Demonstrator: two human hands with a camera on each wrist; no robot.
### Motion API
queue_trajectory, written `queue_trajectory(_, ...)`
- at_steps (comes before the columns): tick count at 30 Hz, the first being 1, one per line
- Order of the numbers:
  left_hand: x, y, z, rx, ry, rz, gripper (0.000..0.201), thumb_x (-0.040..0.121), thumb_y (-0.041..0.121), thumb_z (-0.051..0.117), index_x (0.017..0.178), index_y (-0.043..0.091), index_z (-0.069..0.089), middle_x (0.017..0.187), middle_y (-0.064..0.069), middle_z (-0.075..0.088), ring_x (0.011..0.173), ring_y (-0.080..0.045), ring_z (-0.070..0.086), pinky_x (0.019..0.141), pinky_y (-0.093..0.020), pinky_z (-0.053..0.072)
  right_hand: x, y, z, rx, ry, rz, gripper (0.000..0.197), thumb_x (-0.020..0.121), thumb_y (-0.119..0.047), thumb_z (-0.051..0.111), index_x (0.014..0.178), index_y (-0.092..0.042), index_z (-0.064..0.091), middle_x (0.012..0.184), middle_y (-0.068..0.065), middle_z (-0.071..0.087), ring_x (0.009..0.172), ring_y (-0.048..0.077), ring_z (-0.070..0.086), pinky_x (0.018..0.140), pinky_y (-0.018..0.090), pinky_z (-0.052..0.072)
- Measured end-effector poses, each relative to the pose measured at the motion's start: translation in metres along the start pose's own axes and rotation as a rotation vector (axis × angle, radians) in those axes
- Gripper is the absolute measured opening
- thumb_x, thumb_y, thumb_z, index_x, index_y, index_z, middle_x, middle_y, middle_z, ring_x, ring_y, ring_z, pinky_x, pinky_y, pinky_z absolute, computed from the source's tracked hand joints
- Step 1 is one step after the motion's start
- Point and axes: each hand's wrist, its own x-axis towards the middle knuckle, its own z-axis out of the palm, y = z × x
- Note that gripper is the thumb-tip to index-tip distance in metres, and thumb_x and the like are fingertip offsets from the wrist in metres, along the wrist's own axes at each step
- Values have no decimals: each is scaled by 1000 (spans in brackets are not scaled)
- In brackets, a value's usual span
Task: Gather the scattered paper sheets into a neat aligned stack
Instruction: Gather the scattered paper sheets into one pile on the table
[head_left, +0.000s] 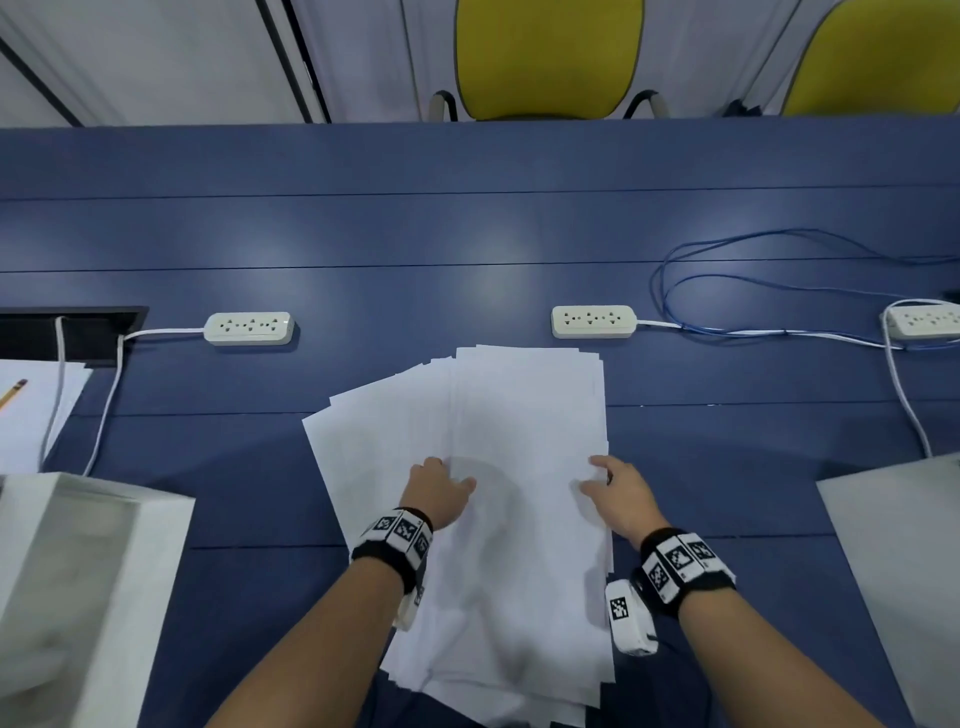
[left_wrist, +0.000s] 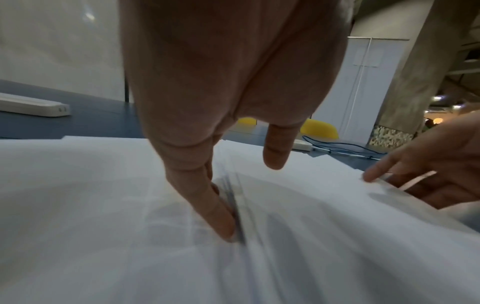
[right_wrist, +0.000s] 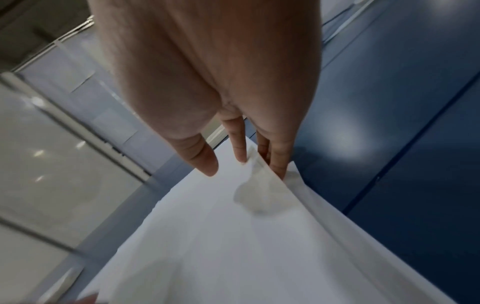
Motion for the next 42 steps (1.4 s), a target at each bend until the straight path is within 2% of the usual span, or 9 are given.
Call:
queue_trajectory(3, 8, -15, -20, -43, 95, -59, 76, 88, 49, 62, 146, 7, 38, 144, -18, 44, 128, -35, 52, 108, -44, 44, 5, 5, -13, 104, 111, 13, 42, 86, -17, 66, 127, -12, 59, 120, 7, 64, 102, 23, 61, 87, 32, 46)
queue_trajectory(7, 30, -52, -69, -65, 311, -253, 82, 85, 51, 66, 146, 4, 37, 145, -25, 39, 133, -42, 43, 108, -49, 40, 19, 17, -35, 141, 220, 108, 43, 86, -19, 66, 128, -14, 60, 124, 6, 63, 110, 26, 61, 95, 38, 49)
queue_trajectory(11, 48, -67, -92, -126, 306, -384, 87, 85, 54, 65, 144, -4, 37, 147, -26, 37, 135, -40, 41, 106, -46, 39, 32, 18, -43, 172, 213, 133, 46, 85, -23, 66, 129, -18, 58, 127, 3, 62, 108, 26, 62, 96, 48, 53)
queue_trajectory(16, 69, -49, -72, -28, 229, -233, 79, 85, 62, 54, 129, -3, 58, 132, -23, 59, 123, -39, 55, 100, -40, 46, 38, -8, -21, 51, 88, 28, 25, 85, -21, 65, 110, -19, 68, 117, 11, 64, 99, 26, 65, 93, 40, 53)
queue_trajectory(22, 59, 5, -38, -22, 147, -56, 37, 86, 30, 55, 100, -1, 72, 106, -17, 73, 98, -35, 68, 81, -31, 56, 40, -28, 3, -31, 24, -2, 46, 90, -22, 63, 131, -3, 58, 139, 12, 41, 125, 27, 51, 107, 34, 39)
queue_trajectory(26, 53, 15, -37, -110, 162, -26, 33, 84, 35, 59, 96, 4, 65, 98, -7, 67, 95, -31, 65, 80, -32, 53, 43, -32, 1, -3, -18, 10, 49, 87, -28, 67, 133, -12, 58, 139, 10, 48, 123, 24, 53, 104, 36, 44)
queue_trajectory(30, 77, -15, -56, -198, 283, -111, 68, 65, 59, 58, 113, 11, 67, 114, -12, 68, 107, -34, 64, 94, -41, 54, 52, -26, -23, 106, 111, 24, 39, 89, -17, 63, 127, -11, 60, 122, 7, 61, 98, 19, 58, 81, 28, 47)
queue_trajectory(35, 85, -21, -92, -227, 316, -140, 43, 80, 43, 64, 92, 3, 71, 93, -15, 71, 83, -32, 61, 68, -31, 44, 82, -26, -48, 156, 233, 70, 42, 87, -18, 65, 128, -12, 59, 129, 8, 61, 109, 23, 58, 99, 38, 48)
queue_trajectory(42, 92, 46, -70, -198, 162, 3, 40, 92, 33, 58, 61, 10, 47, 67, -8, 53, 72, -30, 52, 70, -32, 43, 107, -68, -15, 25, 95, -26, 43, 87, -19, 60, 129, -11, 60, 140, 16, 47, 122, 31, 55, 103, 34, 44)
